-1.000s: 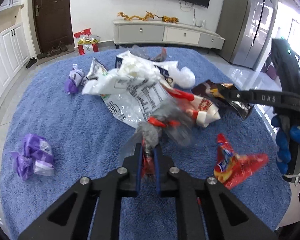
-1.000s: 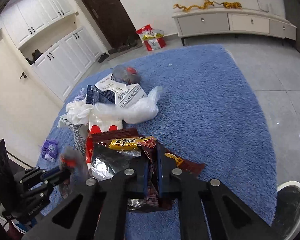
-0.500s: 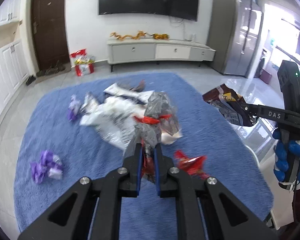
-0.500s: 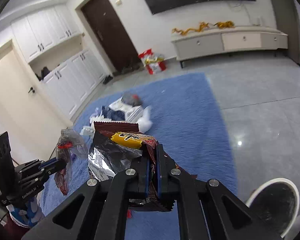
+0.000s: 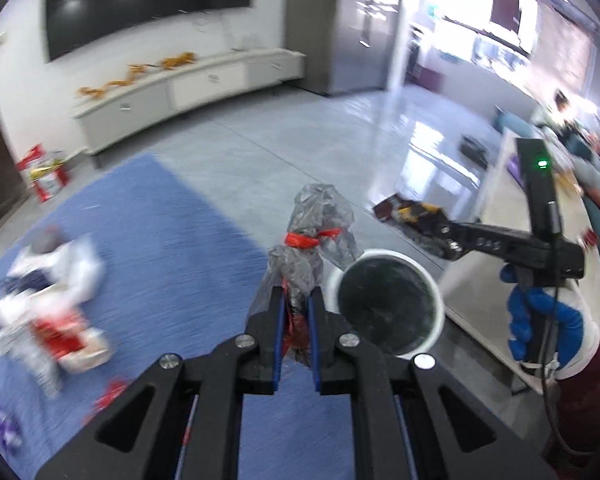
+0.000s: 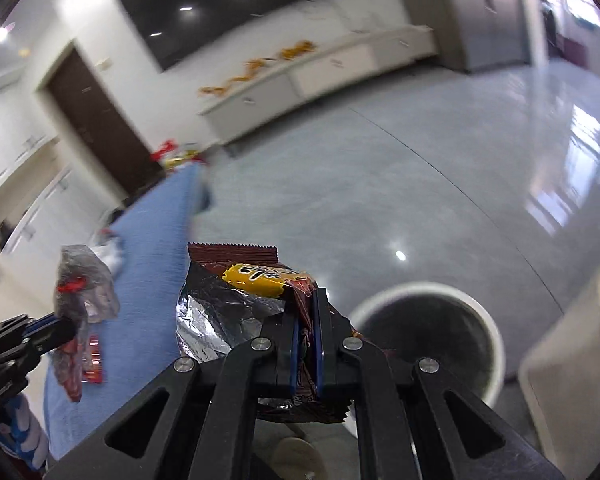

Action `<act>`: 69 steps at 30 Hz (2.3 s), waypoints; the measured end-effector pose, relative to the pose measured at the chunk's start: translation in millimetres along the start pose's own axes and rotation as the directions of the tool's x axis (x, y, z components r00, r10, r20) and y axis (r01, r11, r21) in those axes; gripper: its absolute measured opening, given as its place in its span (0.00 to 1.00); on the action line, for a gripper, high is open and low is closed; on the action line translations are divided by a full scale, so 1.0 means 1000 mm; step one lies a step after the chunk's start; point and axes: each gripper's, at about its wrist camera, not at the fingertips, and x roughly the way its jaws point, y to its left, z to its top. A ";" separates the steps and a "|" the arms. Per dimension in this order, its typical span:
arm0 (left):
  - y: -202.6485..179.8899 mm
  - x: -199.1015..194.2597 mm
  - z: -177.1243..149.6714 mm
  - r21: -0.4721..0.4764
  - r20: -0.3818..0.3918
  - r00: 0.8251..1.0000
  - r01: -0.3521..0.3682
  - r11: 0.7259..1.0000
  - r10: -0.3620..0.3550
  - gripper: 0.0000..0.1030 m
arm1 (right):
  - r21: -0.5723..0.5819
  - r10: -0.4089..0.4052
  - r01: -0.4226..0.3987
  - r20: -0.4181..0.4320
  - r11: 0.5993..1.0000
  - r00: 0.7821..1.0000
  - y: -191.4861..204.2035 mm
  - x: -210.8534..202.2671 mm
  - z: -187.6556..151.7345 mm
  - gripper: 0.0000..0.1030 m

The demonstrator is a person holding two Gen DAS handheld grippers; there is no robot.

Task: Collect trash
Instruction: 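Carry both items to the white bin and open both tools to drop them, then move both tools back over the rug toward the remaining trash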

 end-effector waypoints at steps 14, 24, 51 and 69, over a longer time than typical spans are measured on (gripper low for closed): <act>-0.080 0.135 0.043 0.013 -0.161 0.979 0.125 0.992 -0.121 0.19 | 0.194 -0.064 0.086 -0.113 0.977 0.991 -0.100 0.063 -0.029 0.18; -0.087 0.152 0.040 -0.019 -0.176 0.970 0.166 0.986 -0.167 0.46 | 0.194 -0.096 0.120 -0.127 0.974 0.987 -0.116 0.066 -0.033 0.37; 0.082 -0.017 -0.020 -0.168 0.167 0.979 -0.091 0.982 0.119 0.51 | 0.057 -0.190 0.188 0.033 0.981 0.981 0.005 -0.033 -0.032 0.37; 0.174 -0.065 -0.109 -0.378 0.218 0.933 -0.190 0.906 0.287 0.58 | -0.129 -0.204 0.222 0.142 0.966 0.969 0.102 -0.084 -0.040 0.44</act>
